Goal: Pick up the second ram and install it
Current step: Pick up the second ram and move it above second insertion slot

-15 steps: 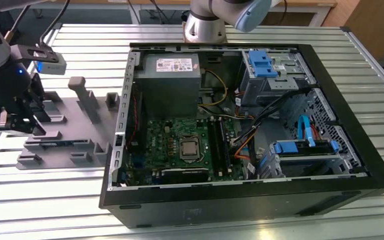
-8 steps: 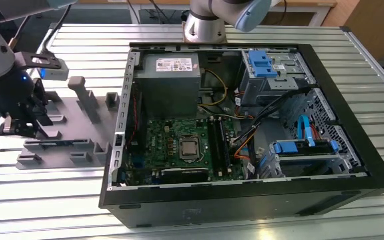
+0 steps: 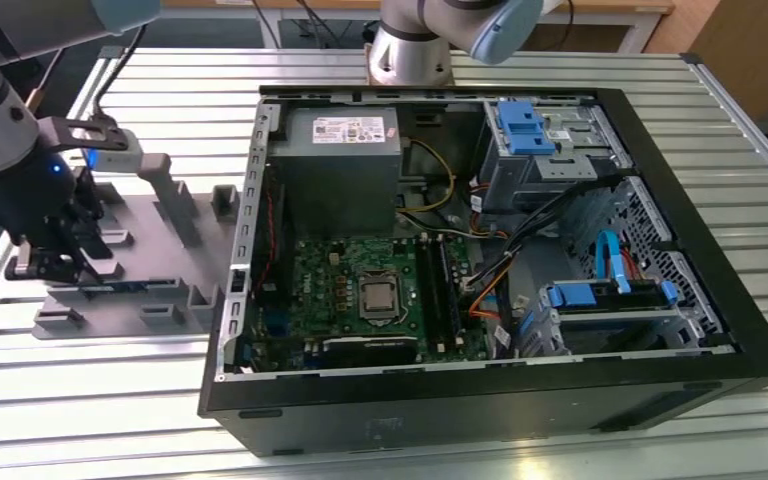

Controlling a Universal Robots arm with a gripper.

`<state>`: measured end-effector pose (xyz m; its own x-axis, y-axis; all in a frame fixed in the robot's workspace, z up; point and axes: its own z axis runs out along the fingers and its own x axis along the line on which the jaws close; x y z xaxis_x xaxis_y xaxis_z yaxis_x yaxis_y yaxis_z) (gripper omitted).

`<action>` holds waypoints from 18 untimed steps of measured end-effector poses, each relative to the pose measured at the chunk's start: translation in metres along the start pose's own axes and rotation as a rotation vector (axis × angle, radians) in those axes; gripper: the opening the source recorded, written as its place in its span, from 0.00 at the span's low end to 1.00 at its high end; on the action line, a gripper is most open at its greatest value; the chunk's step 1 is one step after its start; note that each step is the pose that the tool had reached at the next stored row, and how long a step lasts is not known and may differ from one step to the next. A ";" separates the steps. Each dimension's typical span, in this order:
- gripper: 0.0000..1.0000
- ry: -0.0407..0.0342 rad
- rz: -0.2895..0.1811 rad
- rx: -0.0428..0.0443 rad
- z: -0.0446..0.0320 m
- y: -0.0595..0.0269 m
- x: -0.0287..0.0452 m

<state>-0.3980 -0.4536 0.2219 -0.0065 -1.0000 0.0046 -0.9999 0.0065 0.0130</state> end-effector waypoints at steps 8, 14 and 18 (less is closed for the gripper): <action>0.41 0.0000 0.014 0.0079 0.0127 -0.0001 0.0003; 0.41 0.0000 0.014 0.0113 0.0211 -0.0003 0.0034; 0.41 0.0000 0.014 0.0140 0.0257 -0.0002 0.0048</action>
<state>-0.3981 -0.4585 0.1963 -0.0207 -0.9998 0.0047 -0.9998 0.0207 -0.0010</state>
